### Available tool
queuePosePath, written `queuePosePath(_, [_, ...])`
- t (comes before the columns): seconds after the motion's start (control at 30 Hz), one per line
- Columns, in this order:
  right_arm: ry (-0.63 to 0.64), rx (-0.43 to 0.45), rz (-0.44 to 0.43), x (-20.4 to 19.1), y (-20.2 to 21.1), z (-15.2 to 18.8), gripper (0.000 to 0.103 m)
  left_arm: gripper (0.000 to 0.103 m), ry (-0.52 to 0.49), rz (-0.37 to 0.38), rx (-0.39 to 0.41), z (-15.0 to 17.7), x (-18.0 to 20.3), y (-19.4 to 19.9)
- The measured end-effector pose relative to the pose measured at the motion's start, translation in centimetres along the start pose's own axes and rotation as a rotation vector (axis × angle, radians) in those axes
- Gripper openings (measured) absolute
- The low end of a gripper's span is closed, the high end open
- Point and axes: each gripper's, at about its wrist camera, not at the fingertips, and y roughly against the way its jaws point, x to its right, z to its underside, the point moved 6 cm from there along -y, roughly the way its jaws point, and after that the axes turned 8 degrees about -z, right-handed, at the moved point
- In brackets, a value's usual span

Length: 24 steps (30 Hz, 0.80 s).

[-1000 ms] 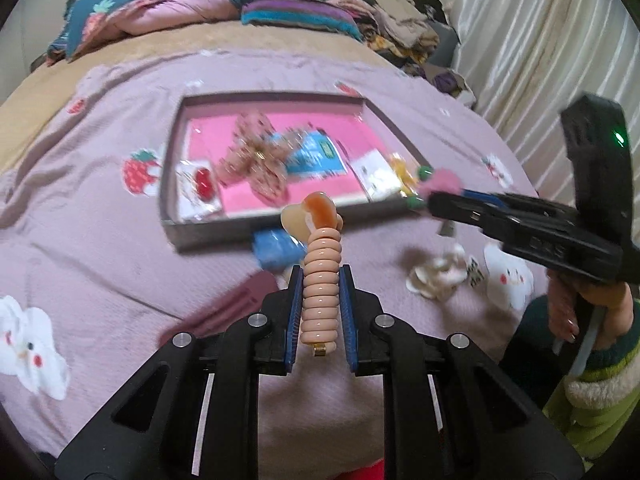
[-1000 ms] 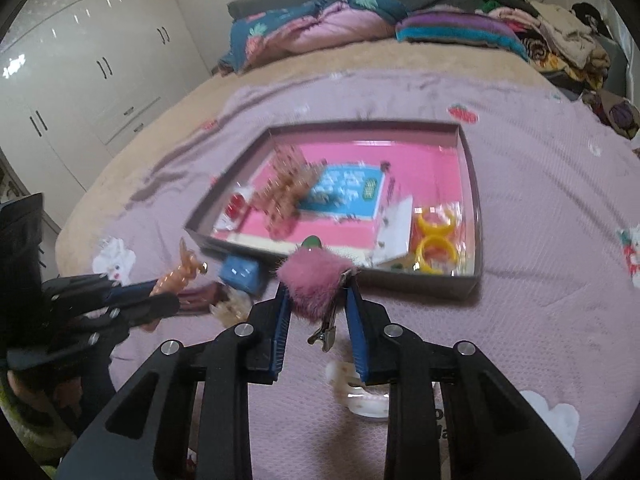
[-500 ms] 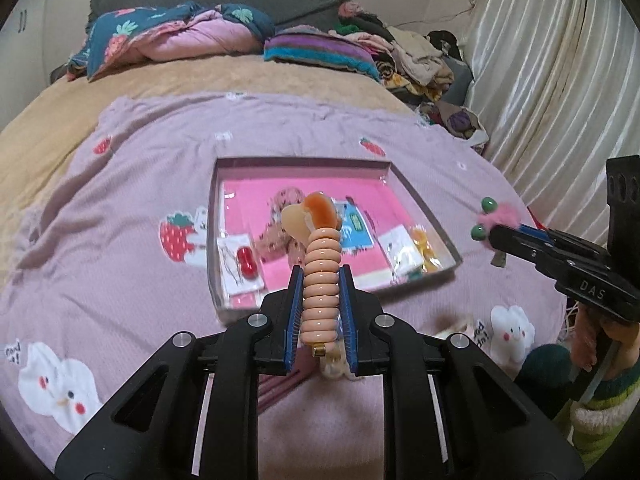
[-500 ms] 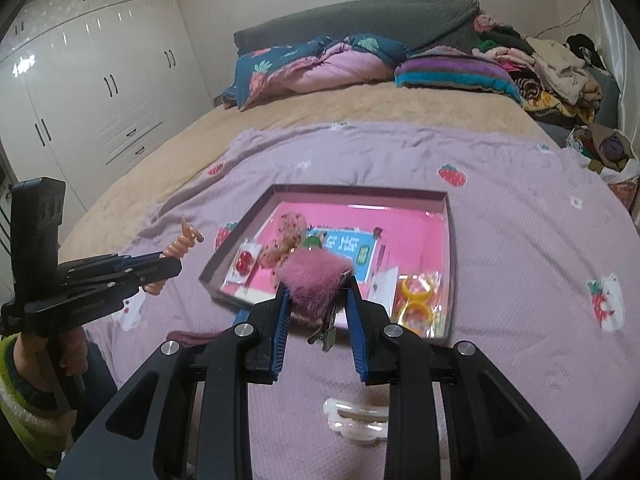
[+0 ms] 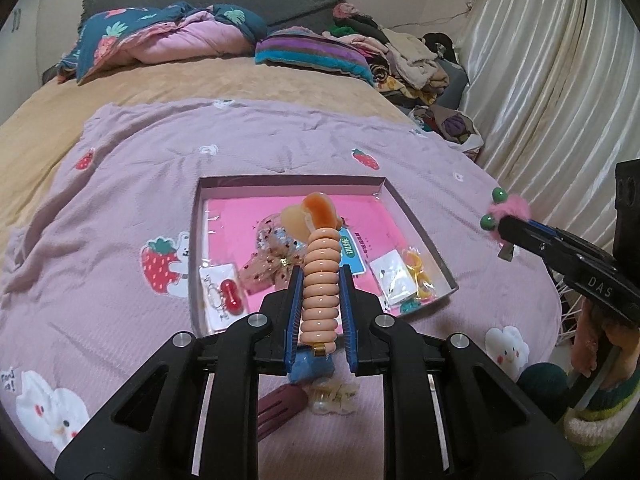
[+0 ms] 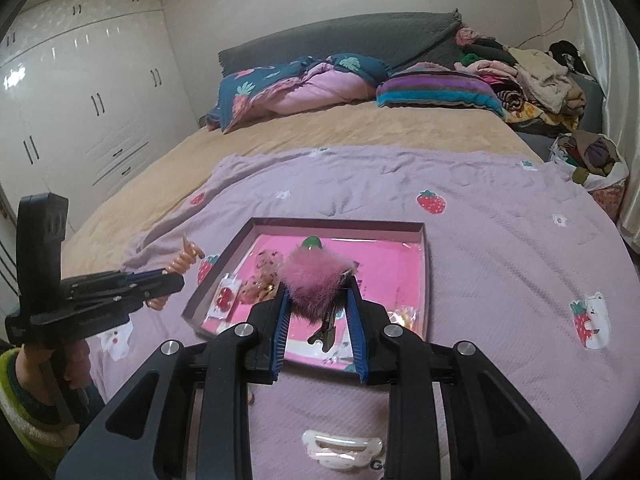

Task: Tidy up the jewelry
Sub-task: 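Carry the spiral tie with the left tool while the right tool carries the pom-pom clip over the tray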

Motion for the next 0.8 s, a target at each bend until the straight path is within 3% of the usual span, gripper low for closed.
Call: queuePosePath(0.8, [-0.058,-0.031,0.089,4.6,-2.8,0.0,0.025,0.011,-0.039,0.026,-0.091,0.5,1.6,-6.1])
